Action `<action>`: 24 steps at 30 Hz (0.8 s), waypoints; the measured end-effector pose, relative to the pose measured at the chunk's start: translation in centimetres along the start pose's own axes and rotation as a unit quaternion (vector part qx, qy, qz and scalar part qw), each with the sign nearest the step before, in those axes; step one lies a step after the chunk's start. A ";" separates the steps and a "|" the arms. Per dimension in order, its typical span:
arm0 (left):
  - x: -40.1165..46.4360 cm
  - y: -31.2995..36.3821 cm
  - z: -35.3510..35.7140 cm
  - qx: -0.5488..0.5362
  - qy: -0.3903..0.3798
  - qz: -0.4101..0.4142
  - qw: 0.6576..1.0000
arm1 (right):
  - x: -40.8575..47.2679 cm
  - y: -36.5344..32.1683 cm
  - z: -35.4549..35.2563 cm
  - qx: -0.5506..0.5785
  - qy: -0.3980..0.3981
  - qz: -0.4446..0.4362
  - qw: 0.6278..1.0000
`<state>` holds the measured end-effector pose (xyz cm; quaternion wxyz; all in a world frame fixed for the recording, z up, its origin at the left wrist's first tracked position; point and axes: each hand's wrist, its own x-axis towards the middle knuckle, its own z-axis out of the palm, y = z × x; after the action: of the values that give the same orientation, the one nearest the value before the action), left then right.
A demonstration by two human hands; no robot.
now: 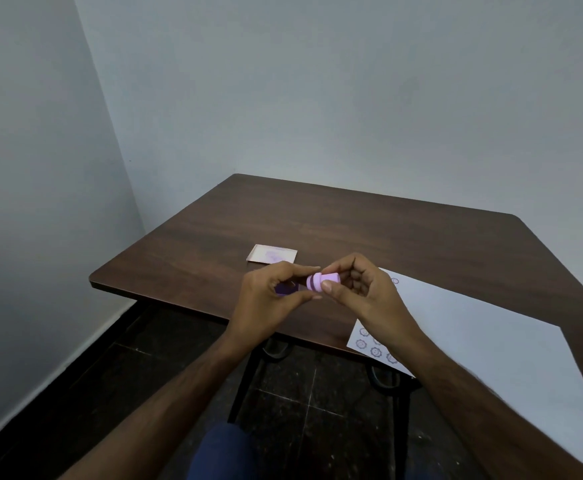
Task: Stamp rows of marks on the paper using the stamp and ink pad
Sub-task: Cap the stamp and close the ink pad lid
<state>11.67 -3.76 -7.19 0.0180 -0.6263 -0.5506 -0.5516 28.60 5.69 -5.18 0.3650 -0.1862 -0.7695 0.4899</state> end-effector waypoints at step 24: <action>3.8 -4.0 -6.0 0.035 0.058 -0.174 0.982 | 8.2 -0.2 1.0 0.065 -0.005 0.073 0.995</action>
<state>4.01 -3.46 -4.46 -0.0247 -0.4864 -0.6680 -0.5627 22.44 10.25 -2.20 0.3360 -0.2149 -0.7221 0.5653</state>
